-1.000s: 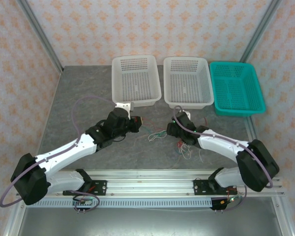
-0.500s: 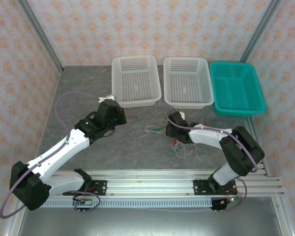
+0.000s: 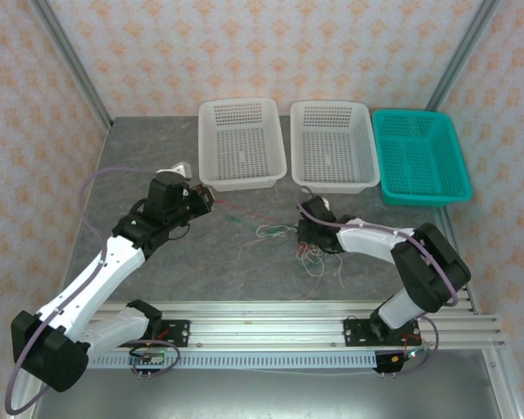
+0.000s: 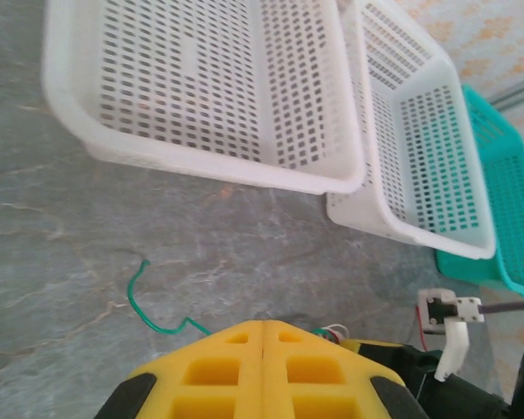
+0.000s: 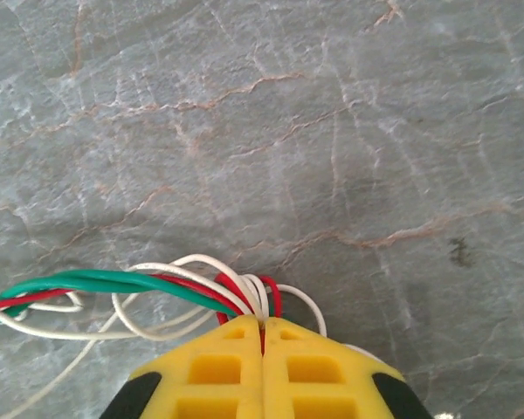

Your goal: Untangle the cables

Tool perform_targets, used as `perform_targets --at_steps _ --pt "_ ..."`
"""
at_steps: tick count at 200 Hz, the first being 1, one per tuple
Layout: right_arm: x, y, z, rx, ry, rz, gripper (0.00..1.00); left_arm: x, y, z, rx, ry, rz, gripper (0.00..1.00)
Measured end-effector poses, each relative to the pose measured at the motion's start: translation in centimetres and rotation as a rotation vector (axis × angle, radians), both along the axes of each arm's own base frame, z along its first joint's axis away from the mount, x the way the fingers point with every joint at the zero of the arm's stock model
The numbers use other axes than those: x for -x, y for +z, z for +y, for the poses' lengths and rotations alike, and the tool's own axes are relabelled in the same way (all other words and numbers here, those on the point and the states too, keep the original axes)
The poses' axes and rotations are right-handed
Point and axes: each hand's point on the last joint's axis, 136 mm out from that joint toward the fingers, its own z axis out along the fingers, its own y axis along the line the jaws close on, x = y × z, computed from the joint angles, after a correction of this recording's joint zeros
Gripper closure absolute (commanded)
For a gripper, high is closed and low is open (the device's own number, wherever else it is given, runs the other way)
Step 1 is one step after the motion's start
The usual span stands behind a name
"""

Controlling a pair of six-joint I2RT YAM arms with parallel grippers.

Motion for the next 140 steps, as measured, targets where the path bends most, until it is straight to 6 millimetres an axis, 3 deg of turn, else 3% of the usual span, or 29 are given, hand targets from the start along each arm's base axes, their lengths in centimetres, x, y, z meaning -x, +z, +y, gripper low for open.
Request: perform_targets --at_steps 30,76,96,112,127,140 --pt "0.9 1.3 1.1 -0.091 0.041 0.003 1.0 -0.4 0.5 -0.3 0.004 -0.015 -0.017 1.0" --pt "1.1 7.9 0.9 -0.237 0.03 -0.19 1.0 -1.2 1.3 4.6 -0.125 0.217 0.004 1.0" --pt "0.9 11.1 -2.1 -0.304 -0.102 -0.307 1.0 -0.7 0.3 6.9 -0.175 0.315 0.049 1.0" --pt "0.5 12.8 -5.6 -0.361 -0.262 -0.379 1.0 -0.3 -0.2 7.4 -0.185 0.337 0.076 1.0" --pt "0.6 13.3 -7.5 -0.403 -0.348 -0.408 1.0 0.1 -0.3 7.5 -0.177 0.343 0.086 1.0" --pt "0.7 12.7 -8.7 -0.395 -0.403 -0.406 1.0 0.2 0.1 7.9 -0.179 0.359 0.072 1.0"
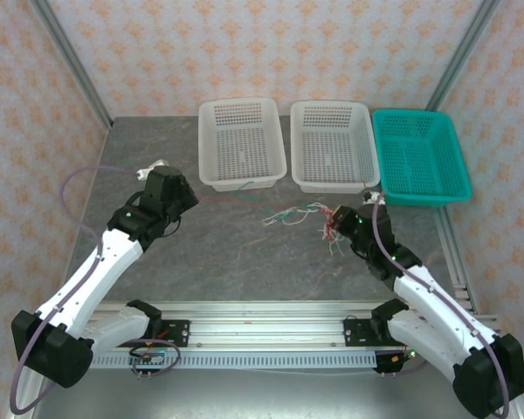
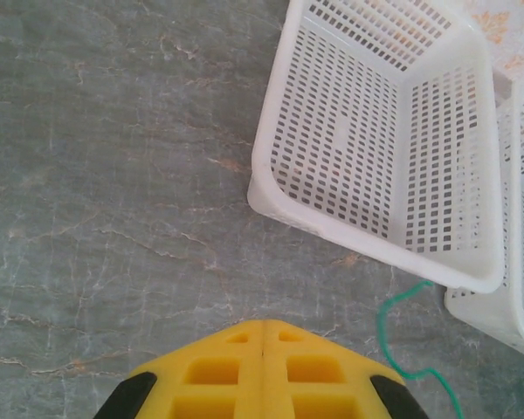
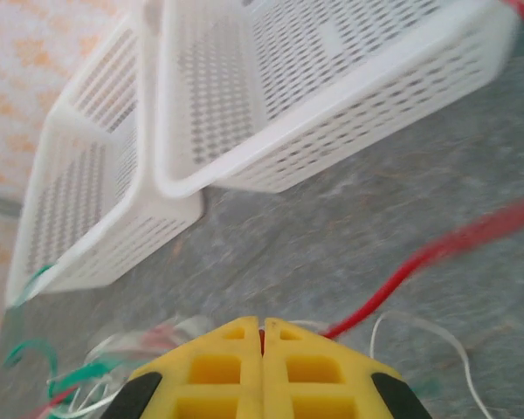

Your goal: Untangle the cables

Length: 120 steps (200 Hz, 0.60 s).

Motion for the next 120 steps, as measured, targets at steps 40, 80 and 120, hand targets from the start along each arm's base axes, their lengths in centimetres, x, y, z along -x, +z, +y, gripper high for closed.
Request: perform_targets --at_steps 40,80,120 --pt "0.5 -4.1 -0.9 0.019 -0.039 0.126 1.0 0.0 0.4 0.1 0.029 -0.009 -0.038 1.0" --pt "0.4 -4.6 1.0 -0.013 0.064 0.144 1.0 -0.7 0.1 -3.4 0.109 -0.186 -0.085 0.82" --pt "0.3 -4.1 2.4 -0.021 0.148 0.144 1.0 1.0 -1.2 -15.8 0.099 -0.68 -0.091 0.72"
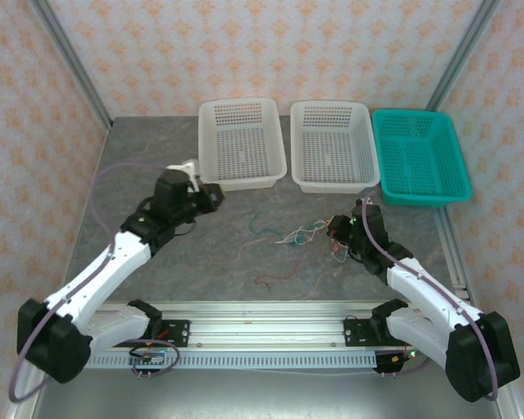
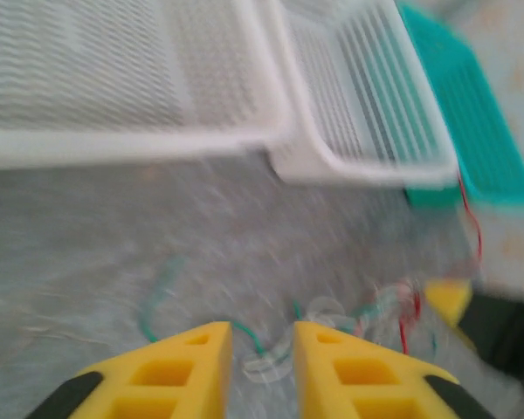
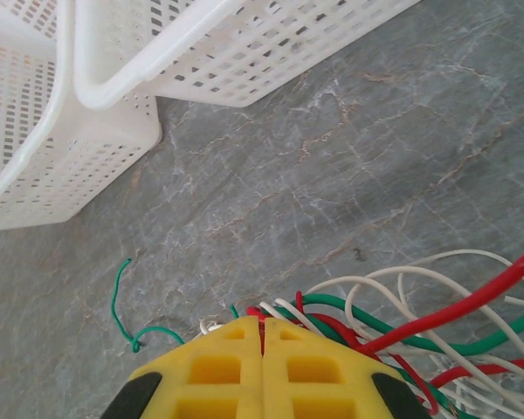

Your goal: Untangle the cables

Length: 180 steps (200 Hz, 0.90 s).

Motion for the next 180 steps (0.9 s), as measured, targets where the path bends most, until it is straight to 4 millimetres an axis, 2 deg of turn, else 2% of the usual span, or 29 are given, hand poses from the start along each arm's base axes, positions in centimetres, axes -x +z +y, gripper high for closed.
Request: perform_targets --at_steps 19,33,74,111,180 --pt "-0.4 0.7 0.3 -0.003 0.009 -0.012 1.0 1.6 -1.4 -6.4 -0.033 -0.189 0.016 0.71" --pt "-0.6 1.0 0.4 -0.004 0.012 -0.018 1.0 2.3 -3.1 -9.6 -0.045 -0.264 0.037 0.7" --pt "-0.6 1.1 0.4 -0.006 0.013 -0.018 1.0 4.6 -9.3 -15.1 -0.126 -0.38 0.13 0.65" --pt "-0.6 1.0 0.4 -0.005 0.013 -0.015 1.0 5.5 -11.9 -17.4 -0.153 -0.411 0.165 0.64" --pt "-0.6 1.1 0.4 -0.005 0.013 -0.015 1.0 4.2 -15.0 -17.0 -0.223 -0.348 0.183 0.61"
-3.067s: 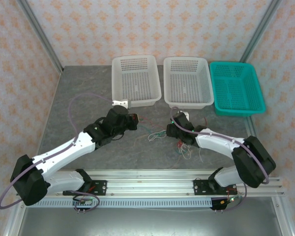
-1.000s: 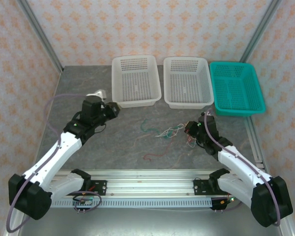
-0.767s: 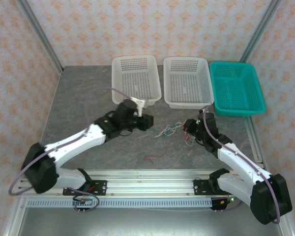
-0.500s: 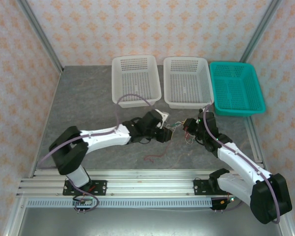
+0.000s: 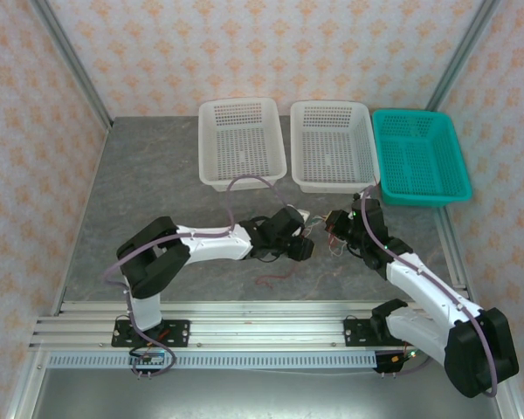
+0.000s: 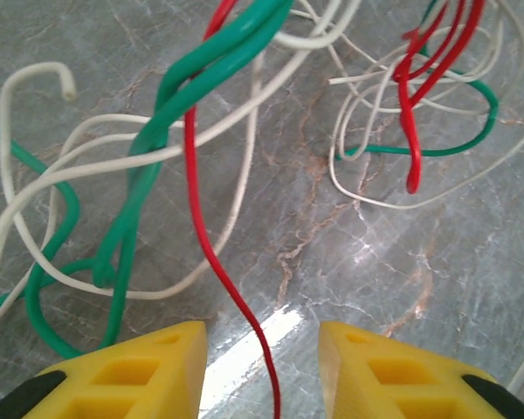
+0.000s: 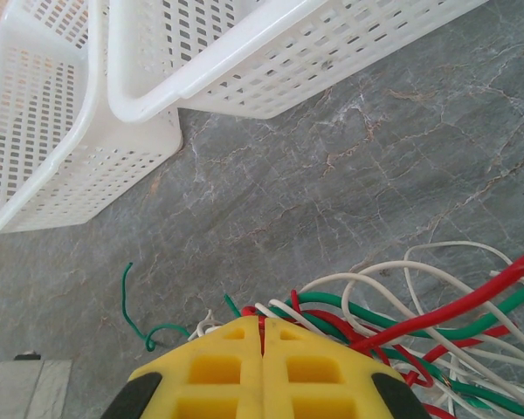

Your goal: Untangle the cables

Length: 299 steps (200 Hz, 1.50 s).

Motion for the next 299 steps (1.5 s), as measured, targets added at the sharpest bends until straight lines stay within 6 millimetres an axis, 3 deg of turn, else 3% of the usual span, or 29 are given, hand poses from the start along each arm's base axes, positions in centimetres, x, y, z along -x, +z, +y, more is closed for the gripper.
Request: perform_targets --at_steps 18,22,31,72,90,114,129,143,187,218,237,250,272,299 --pt "0.0 0.1 0.0 0.0 0.0 0.0 1.0 -0.4 -0.3 -0.2 -0.004 0.011 -0.002 0.71" --pt "0.0 0.1 0.0 0.0 0.0 -0.001 1.0 -0.5 -0.3 -0.3 -0.001 0.016 -0.003 0.77" --pt "-0.1 0.2 0.0 -0.001 0.0 -0.001 1.0 -0.6 -0.3 -0.4 0.004 0.023 -0.002 1.0" --pt "-0.3 -0.2 -0.9 0.015 -0.064 0.013 1.0 -1.0 1.1 -0.9 0.066 0.047 -0.017 1.0" --pt "-0.4 -0.7 -2.2 0.04 -0.135 0.025 1.0 -1.2 4.2 0.1 0.114 0.067 -0.045 1.0" --pt "0.1 -1.5 -2.9 0.048 -0.171 0.033 1.0 -3.1 10.9 2.2 0.213 0.124 -0.124 1.0" --pt "0.3 -1.7 -2.3 0.025 -0.138 0.026 1.0 -4.4 14.2 4.0 0.266 0.165 -0.17 1.0" --pt "0.2 -1.1 -1.1 -0.01 -0.078 -0.006 1.0 -4.9 15.4 5.4 0.274 0.192 -0.179 1.0" --pt "0.7 -0.2 1.4 -0.063 0.052 -0.069 1.0 -5.7 15.0 9.0 0.207 0.266 -0.15 1.0" --pt "0.8 1.0 1.1 -0.101 0.032 -0.144 0.96 -5.6 15.0 11.1 0.191 0.3 -0.14 1.0" --pt "0.8 1.5 0.9 -0.124 0.013 -0.176 0.92 -5.0 15.4 11.1 0.208 0.279 -0.134 1.0" --pt "0.8 1.3 0.9 -0.129 0.006 -0.171 0.84 -4.7 15.4 10.8 0.221 0.259 -0.122 1.0" --pt "1.2 -0.1 0.3 -0.099 -0.013 -0.115 0.57 -5.0 15.6 10.9 0.24 0.257 -0.122 1.0" --pt "1.8 0.3 1.2 -0.1 0.044 -0.081 0.42 -5.1 15.3 10.7 0.246 0.254 -0.124 1.0"
